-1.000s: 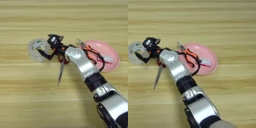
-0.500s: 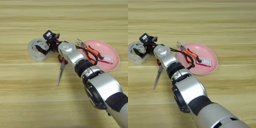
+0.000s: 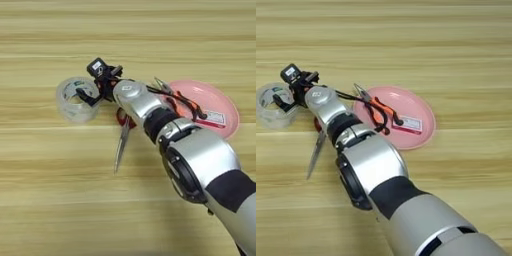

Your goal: Move the objects on the table

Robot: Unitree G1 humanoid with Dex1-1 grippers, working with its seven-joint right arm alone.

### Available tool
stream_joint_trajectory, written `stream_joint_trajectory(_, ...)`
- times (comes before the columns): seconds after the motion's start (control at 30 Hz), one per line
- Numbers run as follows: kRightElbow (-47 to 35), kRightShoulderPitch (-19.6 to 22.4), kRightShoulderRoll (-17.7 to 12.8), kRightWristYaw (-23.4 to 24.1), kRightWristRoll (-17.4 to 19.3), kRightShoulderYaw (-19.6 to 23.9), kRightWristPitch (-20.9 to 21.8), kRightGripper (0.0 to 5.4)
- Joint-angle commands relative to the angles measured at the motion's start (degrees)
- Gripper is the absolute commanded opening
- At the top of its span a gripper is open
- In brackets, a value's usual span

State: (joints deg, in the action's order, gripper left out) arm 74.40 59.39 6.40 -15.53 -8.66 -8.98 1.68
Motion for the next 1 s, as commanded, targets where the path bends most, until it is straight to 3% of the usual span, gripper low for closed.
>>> stream_joint_trajectory(0.03, -1.3, 2.7, -2.1, 0.4, -3.1, -1.9, -1.4, 5.36)
stream_joint_trajectory(0.53, -3.8, 0.0, -7.2, -8.3, -5.4, -5.2, -8.2, 5.36)
stream_joint_trajectory(0.73, -7.9, -3.7, -9.3, -12.1, -5.5, -6.7, -11.8, 5.36)
stream_joint_trajectory(1.0, -19.3, -10.3, -14.2, -16.5, -6.3, -9.1, -16.5, 5.36)
